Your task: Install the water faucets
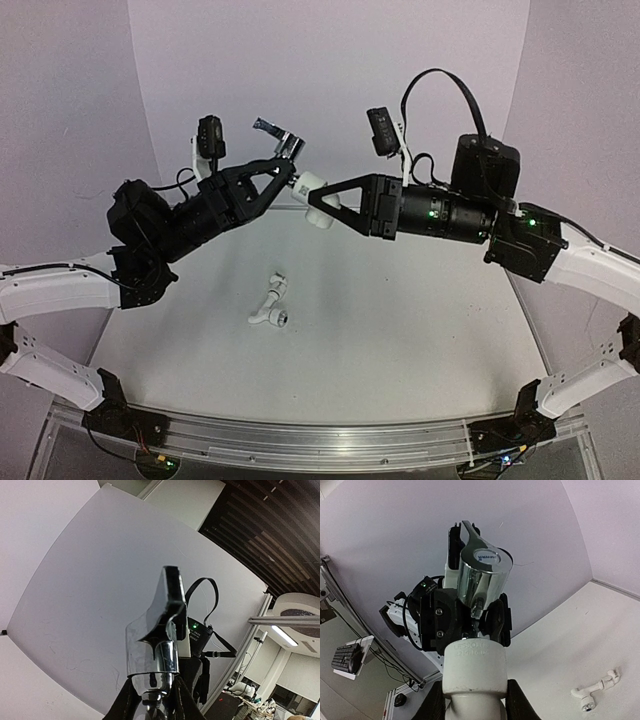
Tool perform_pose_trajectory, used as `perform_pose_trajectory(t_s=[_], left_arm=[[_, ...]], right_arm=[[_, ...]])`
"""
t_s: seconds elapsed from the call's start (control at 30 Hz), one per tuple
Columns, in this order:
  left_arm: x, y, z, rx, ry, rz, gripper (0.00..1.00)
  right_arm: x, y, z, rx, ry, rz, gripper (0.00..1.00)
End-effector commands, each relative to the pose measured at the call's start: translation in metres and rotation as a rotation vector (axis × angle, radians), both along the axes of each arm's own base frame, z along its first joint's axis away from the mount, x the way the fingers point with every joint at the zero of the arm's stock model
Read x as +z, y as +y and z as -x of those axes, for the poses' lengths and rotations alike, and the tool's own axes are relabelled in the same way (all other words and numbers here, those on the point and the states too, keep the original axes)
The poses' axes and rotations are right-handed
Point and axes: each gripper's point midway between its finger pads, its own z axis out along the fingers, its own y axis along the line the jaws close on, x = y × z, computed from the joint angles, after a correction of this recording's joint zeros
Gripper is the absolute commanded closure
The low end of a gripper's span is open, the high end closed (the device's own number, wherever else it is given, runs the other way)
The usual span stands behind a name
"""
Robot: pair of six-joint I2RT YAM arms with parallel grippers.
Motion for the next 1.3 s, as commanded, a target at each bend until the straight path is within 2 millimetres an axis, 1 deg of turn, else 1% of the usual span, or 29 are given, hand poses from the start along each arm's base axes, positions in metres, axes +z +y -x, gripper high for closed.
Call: perform_pose_trajectory(t_s=[0.0, 0.03, 0.07, 0.2, 0.27, 0.3, 0.37, 0.43, 0.47, 0.53, 0.6, 0.67, 0.7, 0.77, 0.87, 0.9, 1.0, 1.03, 1.13, 1.27], left_arm=[[-0.043, -0.026, 0.018, -0.100, 0.043, -0.169, 1.00], [-0.043, -0.025, 0.012, -0.076, 0.079, -0.166, 1.00], [-0.043, -0.024, 0.007, -0.052, 0.103, -0.164, 1.00], [-0.043, -0.017, -0.013, 0.039, 0.207, -0.149, 1.00], [-0.045, -0.014, -0.023, 0.089, 0.263, -0.158, 1.00], [-0.049, -0.013, -0.029, 0.117, 0.297, -0.168, 1.00], [-0.051, -0.008, -0.041, 0.172, 0.354, -0.172, 1.00], [-0.054, -0.005, -0.051, 0.202, 0.424, -0.178, 1.00], [-0.055, -0.003, -0.056, 0.212, 0.455, -0.178, 1.00], [-0.059, -0.001, -0.065, 0.233, 0.535, -0.184, 1.00], [-0.058, 0.002, -0.069, 0.236, 0.584, -0.176, 1.00], [-0.057, 0.008, -0.072, 0.242, 0.628, -0.143, 1.00], [-0.054, 0.013, -0.074, 0.245, 0.652, -0.104, 1.00], [-0.054, 0.022, -0.077, 0.254, 0.693, -0.044, 1.00], [-0.052, 0.034, -0.080, 0.245, 0.767, 0.059, 1.00], [-0.054, 0.036, -0.081, 0.244, 0.780, 0.078, 1.00], [-0.051, 0.036, -0.082, 0.194, 0.810, 0.145, 1.00], [-0.051, 0.034, -0.082, 0.177, 0.815, 0.149, 1.00], [-0.050, 0.027, -0.080, 0.123, 0.825, 0.157, 1.00], [-0.054, 0.021, -0.077, 0.080, 0.840, 0.152, 1.00]], right_arm=[[0.090, -0.027, -0.013, -0.082, -0.028, -0.292, 0.60], [0.088, -0.027, -0.014, -0.087, -0.044, -0.284, 0.49], [0.086, -0.028, -0.014, -0.091, -0.054, -0.278, 0.41], [0.083, -0.031, -0.017, -0.130, -0.109, -0.256, 0.22], [0.084, -0.036, -0.025, -0.189, -0.152, -0.238, 0.14], [0.083, -0.039, -0.028, -0.222, -0.193, -0.217, 0.10], [0.077, -0.045, -0.038, -0.304, -0.291, -0.147, 0.06], [0.063, -0.046, -0.046, -0.361, -0.429, -0.014, 0.05], [0.053, -0.046, -0.052, -0.383, -0.492, 0.077, 0.05], [0.028, -0.045, -0.060, -0.391, -0.630, 0.273, 0.03], [0.002, -0.050, -0.068, -0.380, -0.788, 0.488, 0.02], [-0.018, -0.058, -0.068, -0.340, -0.956, 0.647, 0.02], [-0.028, -0.061, -0.068, -0.329, -1.037, 0.717, 0.02], [-0.041, -0.070, -0.067, -0.312, -1.164, 0.815, 0.02], [-0.052, -0.071, -0.059, -0.327, -1.366, 0.899, 0.02], [-0.054, -0.071, -0.058, -0.360, -1.448, 0.917, 0.02], [-0.062, -0.068, -0.054, -0.448, -1.697, 0.938, 0.02], [-0.066, -0.066, -0.052, -0.452, -1.755, 0.938, 0.02], [-0.062, -0.059, -0.047, -0.508, -1.885, 0.901, 0.02], [-0.052, -0.051, -0.048, -0.603, -1.974, 0.864, 0.03]])
